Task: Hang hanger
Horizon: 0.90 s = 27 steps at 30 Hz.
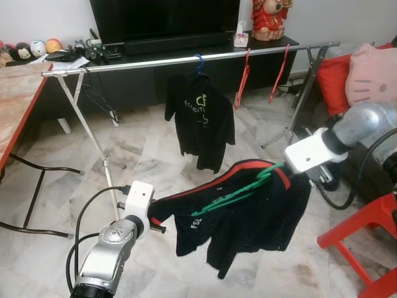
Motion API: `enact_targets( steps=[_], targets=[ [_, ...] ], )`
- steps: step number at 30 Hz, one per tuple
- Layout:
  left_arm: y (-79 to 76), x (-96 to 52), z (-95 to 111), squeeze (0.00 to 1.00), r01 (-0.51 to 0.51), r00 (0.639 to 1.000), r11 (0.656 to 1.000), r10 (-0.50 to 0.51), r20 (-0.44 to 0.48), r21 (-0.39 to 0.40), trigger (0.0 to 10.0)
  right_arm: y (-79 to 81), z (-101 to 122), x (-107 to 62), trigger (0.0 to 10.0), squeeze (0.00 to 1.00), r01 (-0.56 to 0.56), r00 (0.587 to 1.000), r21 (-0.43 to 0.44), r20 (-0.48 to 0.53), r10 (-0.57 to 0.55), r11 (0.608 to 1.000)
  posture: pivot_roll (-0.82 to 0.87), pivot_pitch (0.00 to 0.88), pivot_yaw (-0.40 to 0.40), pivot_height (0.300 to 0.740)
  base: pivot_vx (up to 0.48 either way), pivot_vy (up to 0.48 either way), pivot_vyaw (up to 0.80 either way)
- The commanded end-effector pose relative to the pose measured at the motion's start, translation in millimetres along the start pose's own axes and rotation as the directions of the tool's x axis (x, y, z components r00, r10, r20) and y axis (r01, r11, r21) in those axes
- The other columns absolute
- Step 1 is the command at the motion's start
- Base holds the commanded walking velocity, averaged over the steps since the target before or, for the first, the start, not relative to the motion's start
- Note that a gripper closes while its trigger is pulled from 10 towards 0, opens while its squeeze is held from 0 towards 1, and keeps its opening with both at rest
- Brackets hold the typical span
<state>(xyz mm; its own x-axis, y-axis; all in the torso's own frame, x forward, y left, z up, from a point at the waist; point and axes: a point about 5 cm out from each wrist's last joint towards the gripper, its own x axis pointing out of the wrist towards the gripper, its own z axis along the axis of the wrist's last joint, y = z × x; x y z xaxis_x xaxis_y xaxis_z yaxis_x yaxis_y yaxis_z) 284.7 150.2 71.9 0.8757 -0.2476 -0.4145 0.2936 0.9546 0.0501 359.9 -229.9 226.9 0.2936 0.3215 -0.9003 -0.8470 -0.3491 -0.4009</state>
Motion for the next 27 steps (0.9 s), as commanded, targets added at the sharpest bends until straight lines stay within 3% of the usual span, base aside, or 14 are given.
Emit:
enact_targets(
  steps=[1, 2, 4, 12, 14, 21, 27],
  targets=[
    [10.0, -4.0, -1.9, 0.0, -0.051, 0.998, 0.999, 0.051, -0.021, 0.017, 0.0, -1.9, -1.6, -6.9, 10.0, 0.0, 0.018, 0.999, -0.013, -0.03, -0.018, 1.0, -0.18, 0.0, 0.039, 0.74, 0.0, 0.0, 0.0],
    [9.9, -4.1, -1.9, 0.0, -0.051, 0.998, 0.999, 0.051, -0.022, 0.017, 0.0, -1.9, -1.7, -6.8, 10.0, 0.0, 0.019, 0.999, -0.014, -0.031, -0.019, 1.0, -0.18, 0.0, 0.039, 0.74, 0.0, 0.0, 0.0],
    [-3.6, -7.4, 4.2, 0.0, 0.051, 0.999, 0.997, -0.05, -0.012, 0.052, 0.0, -0.7, 11.0, 19.7, 10.0, 0.0, 0.085, 0.996, -0.034, 0.041, -0.083, 0.996, -0.17, 0.0, 0.038, 0.74, 0.0, 0.0, 0.0],
    [-15.5, -9.2, -0.7, 0.0, 0.143, 0.989, 0.985, -0.138, -0.053, 0.098, 0.0, -3.2, 19.0, 36.6, 10.0, 0.0, 0.177, 0.981, 0.001, 0.086, -0.176, 0.984, -0.18, 0.0, 0.04, 0.74, 0.0, 0.0, 0.0],
    [-18.8, -8.9, -1.7, 0.0, 0.159, 0.986, 0.982, -0.154, -0.056, 0.098, 0.0, 1.4, 19.7, 43.0, 10.0, 0.0, 0.152, 0.984, 0.002, 0.09, -0.152, 0.988, -0.18, 0.0, 0.04, 0.74, 0.0, 0.0, 0.0],
    [-18.9, -10.9, 2.6, 0.0, 0.159, 0.987, 0.982, -0.154, -0.055, 0.098, 0.0, 16.3, 17.1, 59.7, 10.0, 0.0, 0.096, 0.995, -0.026, 0.026, -0.096, 0.995, -0.18, 0.0, 0.039, 0.74, 0.0, 0.0, 0.0],
    [-11.9, -12.2, 5.9, 0.0, 0.133, 0.99, 0.986, -0.128, -0.053, 0.101, 0.0, 30.8, 6.0, 62.6, 10.0, 0.0, 0.012, 0.997, -0.072, -0.081, -0.017, 0.997, -0.18, 0.0, 0.04, 0.74, 0.0, 0.0, 0.0]
  ],
)
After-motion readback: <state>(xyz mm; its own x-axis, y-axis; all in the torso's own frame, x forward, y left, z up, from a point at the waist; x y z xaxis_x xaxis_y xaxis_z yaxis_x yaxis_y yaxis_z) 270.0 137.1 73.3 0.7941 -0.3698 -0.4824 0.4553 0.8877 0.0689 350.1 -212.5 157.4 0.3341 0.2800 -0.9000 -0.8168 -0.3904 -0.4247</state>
